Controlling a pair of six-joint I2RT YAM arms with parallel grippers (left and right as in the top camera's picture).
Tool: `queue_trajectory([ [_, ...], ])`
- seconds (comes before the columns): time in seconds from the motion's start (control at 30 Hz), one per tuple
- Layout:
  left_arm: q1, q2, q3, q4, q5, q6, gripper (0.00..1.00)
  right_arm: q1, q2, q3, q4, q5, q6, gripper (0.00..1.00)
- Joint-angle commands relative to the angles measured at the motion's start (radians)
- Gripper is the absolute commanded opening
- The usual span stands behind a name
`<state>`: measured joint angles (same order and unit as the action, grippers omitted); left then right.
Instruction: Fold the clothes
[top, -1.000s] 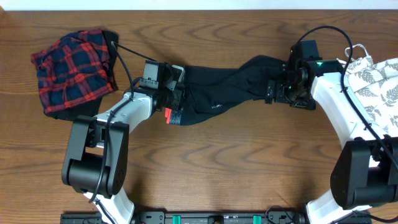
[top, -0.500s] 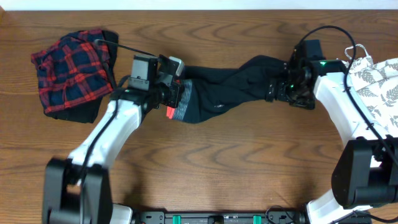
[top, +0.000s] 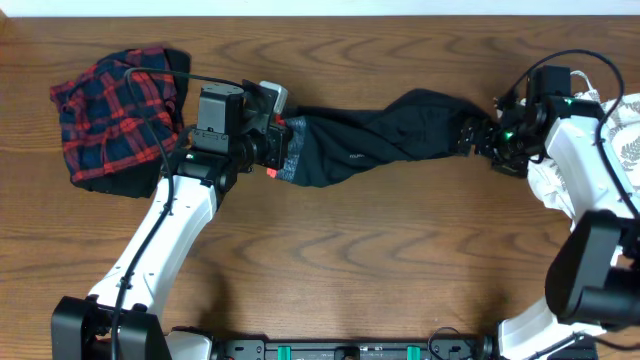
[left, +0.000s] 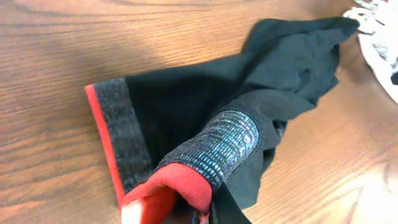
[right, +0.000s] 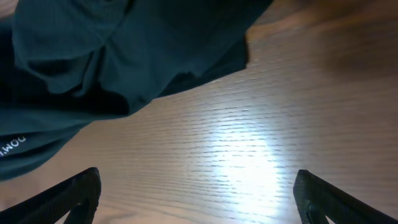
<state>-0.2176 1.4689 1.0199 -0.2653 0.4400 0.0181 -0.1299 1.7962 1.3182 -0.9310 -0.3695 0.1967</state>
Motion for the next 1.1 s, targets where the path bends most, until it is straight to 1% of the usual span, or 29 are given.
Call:
queue_trajectory([
  [0.0,0.005,-0.024,-0.004,0.0,-0.075,-0.024,0.06,0.0,0.083,-0.037,0.014,-0.084,-0.034,0.97],
  [0.13,0.005,-0.024,-0.004,-0.003,-0.075,-0.024,0.06,0.0,0.14,-0.091,0.082,-0.084,-0.038,0.96],
  [0.23,0.005,-0.024,-0.004,-0.008,-0.075,-0.024,0.06,0.0,0.172,-0.124,0.166,-0.083,-0.041,0.95],
  [0.47,0.005,-0.024,-0.004,-0.011,-0.075,-0.024,0.06,0.01,0.186,-0.145,0.349,-0.082,-0.041,0.93],
  [0.57,0.005,-0.024,-0.004,-0.011,-0.075,-0.024,0.06,0.023,0.186,-0.148,0.384,-0.06,-0.033,0.9],
  [0.67,0.005,-0.024,-0.004,-0.011,-0.075,-0.024,0.06,0.036,0.186,-0.156,0.387,-0.034,-0.01,0.89],
  [0.7,0.005,-0.024,-0.004,-0.011,-0.075,-0.024,0.06,0.041,0.186,-0.161,0.386,-0.029,-0.008,0.87],
  [0.73,0.005,-0.024,-0.004,-0.011,-0.075,-0.024,0.06,0.045,0.186,-0.167,0.385,-0.015,0.006,0.83],
  [0.83,0.005,-0.024,-0.004,-0.011,-0.075,-0.024,0.06,0.05,0.186,-0.209,0.381,0.073,0.132,0.8],
  [0.93,0.005,-0.024,-0.004,-0.011,-0.075,-0.024,0.06,0.048,0.186,-0.285,0.4,0.107,0.266,0.8],
  [1.07,0.005,-0.024,-0.004,-0.011,-0.075,-0.024,0.06,0.048,0.186,-0.373,0.476,0.098,0.346,0.79],
])
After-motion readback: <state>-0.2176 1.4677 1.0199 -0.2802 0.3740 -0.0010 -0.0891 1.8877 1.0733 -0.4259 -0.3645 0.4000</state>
